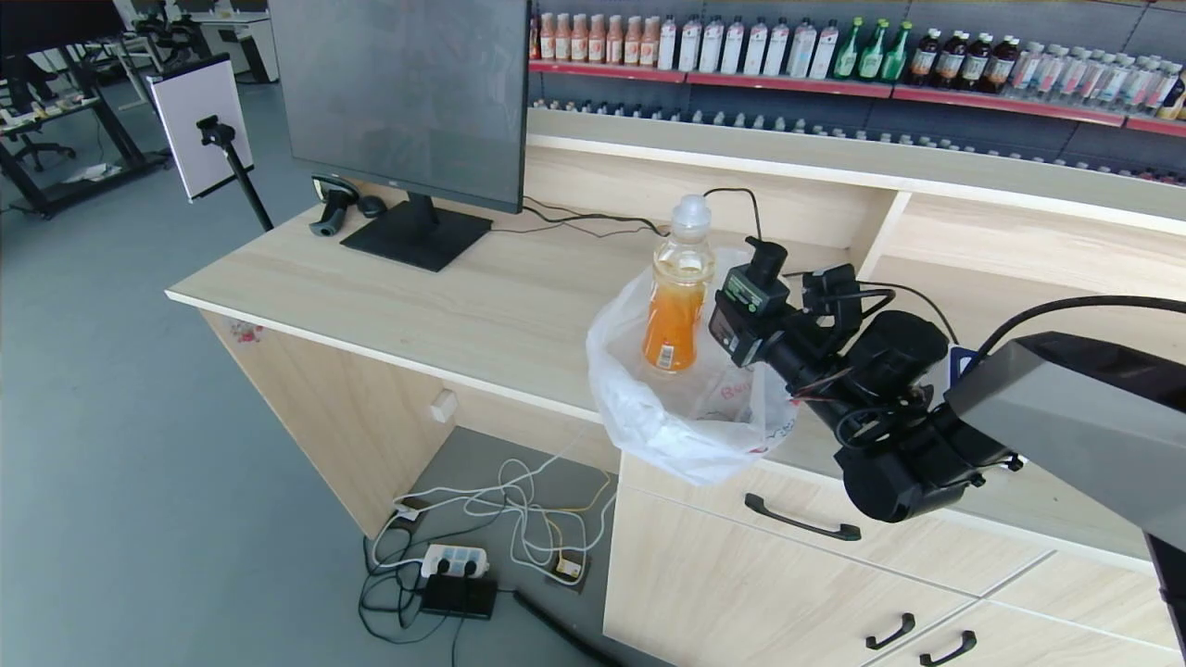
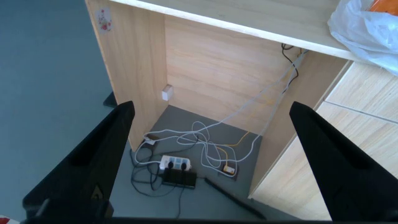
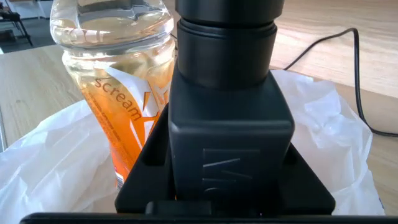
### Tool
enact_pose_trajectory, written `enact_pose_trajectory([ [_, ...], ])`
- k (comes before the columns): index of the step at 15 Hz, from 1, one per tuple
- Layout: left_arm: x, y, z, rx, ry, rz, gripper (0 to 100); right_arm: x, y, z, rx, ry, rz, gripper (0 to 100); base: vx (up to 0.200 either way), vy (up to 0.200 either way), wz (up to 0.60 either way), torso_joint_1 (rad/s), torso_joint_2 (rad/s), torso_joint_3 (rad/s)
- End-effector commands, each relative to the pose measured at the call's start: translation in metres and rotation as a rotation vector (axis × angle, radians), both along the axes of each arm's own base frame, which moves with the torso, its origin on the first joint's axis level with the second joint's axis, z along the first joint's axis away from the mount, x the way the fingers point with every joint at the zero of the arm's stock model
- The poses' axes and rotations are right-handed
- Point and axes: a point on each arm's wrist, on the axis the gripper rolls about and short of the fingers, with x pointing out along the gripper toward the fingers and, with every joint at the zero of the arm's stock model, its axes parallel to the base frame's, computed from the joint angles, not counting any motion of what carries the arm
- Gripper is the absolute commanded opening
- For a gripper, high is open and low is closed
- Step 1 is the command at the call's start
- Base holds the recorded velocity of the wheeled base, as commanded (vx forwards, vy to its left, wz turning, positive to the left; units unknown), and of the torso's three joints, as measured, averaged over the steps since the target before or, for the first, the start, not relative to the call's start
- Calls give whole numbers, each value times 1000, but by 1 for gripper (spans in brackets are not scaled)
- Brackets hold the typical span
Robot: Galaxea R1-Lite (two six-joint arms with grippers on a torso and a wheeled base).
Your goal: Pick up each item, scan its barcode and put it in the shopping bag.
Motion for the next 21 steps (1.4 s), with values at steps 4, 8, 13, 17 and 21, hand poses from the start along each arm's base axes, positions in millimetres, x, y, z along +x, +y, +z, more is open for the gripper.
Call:
enact_pose_trajectory([
  [4, 0, 0, 0, 5, 0, 2, 100, 9, 3, -14, -6, 12, -1, 0, 0, 0, 0, 0, 0, 0],
  [8, 0, 0, 0, 17, 0, 0, 100, 17, 3, -28, -10, 29, -6, 0, 0, 0, 0, 0, 0, 0],
  [13, 0, 0, 0, 17, 0, 0, 100, 23, 1, -46, -11, 66, -10, 0, 0, 0, 0, 0, 0, 0],
  [17, 0, 0, 0, 17, 0, 0, 100, 25, 1, -52, -12, 79, -11, 0, 0, 0, 0, 0, 0, 0],
  [21, 0, 0, 0, 17, 0, 0, 100, 25, 1, -52, -12, 79, -11, 0, 0, 0, 0, 0, 0, 0],
])
